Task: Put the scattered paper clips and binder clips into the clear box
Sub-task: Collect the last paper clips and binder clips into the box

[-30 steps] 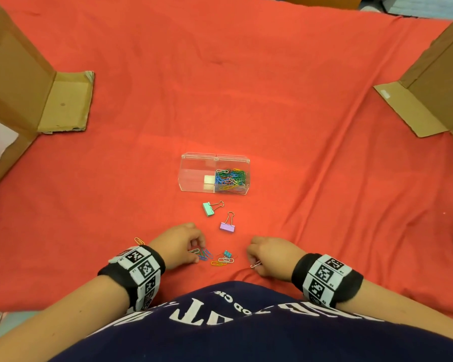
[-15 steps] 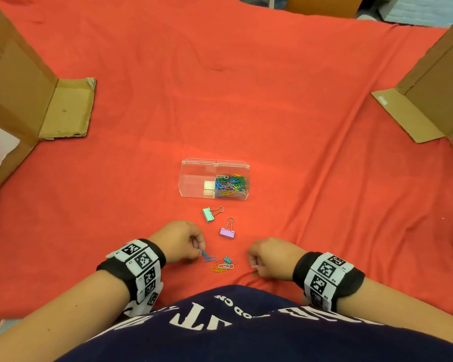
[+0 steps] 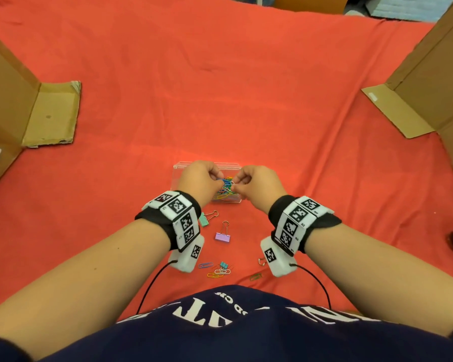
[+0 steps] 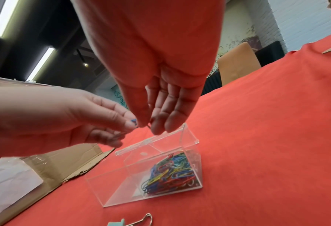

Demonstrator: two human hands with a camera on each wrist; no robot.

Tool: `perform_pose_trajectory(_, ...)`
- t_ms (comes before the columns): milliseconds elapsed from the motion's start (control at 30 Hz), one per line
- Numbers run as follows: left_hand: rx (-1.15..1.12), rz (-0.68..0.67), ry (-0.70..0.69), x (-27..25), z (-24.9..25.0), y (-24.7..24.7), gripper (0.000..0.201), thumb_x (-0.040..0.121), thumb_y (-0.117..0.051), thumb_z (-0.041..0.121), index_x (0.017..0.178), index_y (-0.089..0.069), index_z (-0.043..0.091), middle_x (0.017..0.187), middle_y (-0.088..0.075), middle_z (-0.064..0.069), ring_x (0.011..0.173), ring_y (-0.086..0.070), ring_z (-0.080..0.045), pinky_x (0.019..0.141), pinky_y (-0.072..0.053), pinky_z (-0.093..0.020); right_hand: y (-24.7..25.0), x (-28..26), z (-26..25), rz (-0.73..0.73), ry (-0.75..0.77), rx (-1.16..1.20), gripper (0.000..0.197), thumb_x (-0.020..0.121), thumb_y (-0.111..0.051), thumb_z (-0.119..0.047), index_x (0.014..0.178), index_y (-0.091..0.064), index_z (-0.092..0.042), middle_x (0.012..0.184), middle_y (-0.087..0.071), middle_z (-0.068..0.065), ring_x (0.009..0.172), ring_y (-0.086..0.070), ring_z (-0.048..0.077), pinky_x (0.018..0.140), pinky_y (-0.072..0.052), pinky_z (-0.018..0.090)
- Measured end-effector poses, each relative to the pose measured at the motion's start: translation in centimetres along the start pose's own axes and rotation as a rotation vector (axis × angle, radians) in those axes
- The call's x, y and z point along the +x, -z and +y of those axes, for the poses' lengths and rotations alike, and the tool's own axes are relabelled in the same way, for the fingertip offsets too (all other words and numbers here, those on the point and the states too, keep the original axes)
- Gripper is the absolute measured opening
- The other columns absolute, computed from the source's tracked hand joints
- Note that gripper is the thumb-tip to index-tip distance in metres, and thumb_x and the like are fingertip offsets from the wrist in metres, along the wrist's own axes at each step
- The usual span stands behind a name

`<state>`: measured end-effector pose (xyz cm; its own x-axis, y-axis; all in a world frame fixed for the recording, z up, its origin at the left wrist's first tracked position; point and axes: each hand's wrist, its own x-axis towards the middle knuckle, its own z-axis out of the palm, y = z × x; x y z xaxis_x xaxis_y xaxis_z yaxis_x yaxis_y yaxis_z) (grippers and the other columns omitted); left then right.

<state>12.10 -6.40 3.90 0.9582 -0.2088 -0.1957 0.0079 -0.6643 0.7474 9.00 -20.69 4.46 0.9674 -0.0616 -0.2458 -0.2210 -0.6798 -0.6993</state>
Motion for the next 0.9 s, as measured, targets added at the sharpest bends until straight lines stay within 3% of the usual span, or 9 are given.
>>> perform_pose_trajectory(100,-0.039,0.016,-0.007,0.7,0.0,0.3,0.01,0.073,-0.071,0.015,0.082,-0.066,0.014,0.072,-0.059,0.001,0.07,-0.055,-0.017,0.071,-0.047,-0.03,0.0,0.1,-0.1,0.029,0.013,-0.038,0.015,0.078,-0.069,-0.012,0.093,-0.068,-0.012,0.077,-0.063,0.0,0.07,-0.056,0.012,0.062,-0.038,0.021)
perform_pose_trajectory(167,-0.008,0.01,-0.02,0.6,-0.6,0.6,0.012,0.073,-0.07,0.016,0.085,-0.067,0.014,0.082,-0.06,-0.002,0.072,-0.055,-0.015,0.074,-0.047,-0.03,-0.1,-0.3,0.3,0.024,0.023,-0.08,0.014,0.079,-0.068,-0.013,0.093,-0.068,-0.012,0.082,-0.063,-0.001,0.074,-0.053,0.012,0.056,-0.03,0.016)
perform_pose_trajectory(300,0.057,-0.049,-0.039,-1.2,-2.3,1.5,0.014,0.072,-0.064,0.003,0.077,-0.068,0.015,0.072,-0.059,0.002,0.059,-0.05,-0.006,0.064,-0.044,-0.022,0.0,-2.4,1.7,-0.146,0.07,-0.175,0.012,0.079,-0.065,-0.01,0.09,-0.069,-0.013,0.082,-0.066,0.001,0.074,-0.054,0.011,0.057,-0.036,0.009)
perform_pose_trajectory(400,0.138,-0.26,-0.005,-3.4,-4.6,1.7,0.021,0.072,-0.062,0.002,0.073,-0.066,0.022,0.067,-0.064,0.002,0.055,-0.053,-0.004,0.063,-0.047,-0.022,0.0,-4.4,3.1,-0.417,0.094,-0.318,0.018,0.078,-0.062,-0.007,0.093,-0.069,-0.013,0.092,-0.074,0.006,0.08,-0.063,0.016,0.069,-0.041,0.019)
perform_pose_trajectory(500,0.276,-0.502,0.046,-5.5,-6.9,1.5,0.018,0.07,-0.069,0.007,0.077,-0.066,0.024,0.075,-0.065,0.002,0.064,-0.056,-0.011,0.071,-0.045,-0.024,-0.2,-6.7,4.8,-0.583,0.087,-0.406,0.016,0.078,-0.061,-0.008,0.09,-0.069,-0.015,0.089,-0.073,0.002,0.077,-0.063,0.012,0.062,-0.04,0.009)
perform_pose_trajectory(600,0.436,-0.607,0.007,-7.3,-8.2,1.1,0.028,0.065,-0.078,0.02,0.091,-0.066,0.02,0.083,-0.051,0.007,0.08,-0.053,-0.011,0.076,-0.043,-0.024,-0.4,-8.5,6.5,-0.628,0.153,-0.509,0.01,0.078,-0.063,-0.016,0.087,-0.066,-0.013,0.088,-0.062,0.001,0.085,-0.06,0.019,0.072,-0.041,0.024)
perform_pose_trajectory(700,0.465,-0.63,-0.03,-8.5,-8.7,0.7,0.037,0.062,-0.08,0.02,0.094,-0.063,0.019,0.081,-0.043,0.011,0.082,-0.049,-0.011,0.075,-0.04,-0.024,-0.5,-9.6,7.5,-0.682,0.189,-0.656,0.018,0.079,-0.064,-0.022,0.095,-0.06,-0.013,0.106,-0.056,0.007,0.097,-0.057,0.026,0.082,-0.045,0.036)
perform_pose_trajectory(800,0.492,-0.628,-0.045,-8.9,-8.9,0.3,0.031,0.065,-0.077,0.018,0.092,-0.063,0.018,0.074,-0.044,0.015,0.077,-0.049,-0.01,0.062,-0.035,-0.018,-0.7,-10.0,7.9,-0.683,0.23,-0.725,0.019,0.082,-0.06,-0.019,0.099,-0.058,-0.011,0.112,-0.052,0.009,0.101,-0.055,0.029,0.082,-0.045,0.039)
perform_pose_trajectory(900,0.478,-0.656,0.007,-9.1,-8.9,0.2,0.017,0.07,-0.073,0.015,0.086,-0.067,0.017,0.065,-0.053,0.014,0.07,-0.055,-0.01,0.06,-0.038,-0.017,-0.9,-10.2,7.8,-0.672,0.266,-0.773,0.017,0.083,-0.054,-0.017,0.098,-0.058,-0.009,0.112,-0.051,0.009,0.1,-0.055,0.029,0.079,-0.045,0.038)
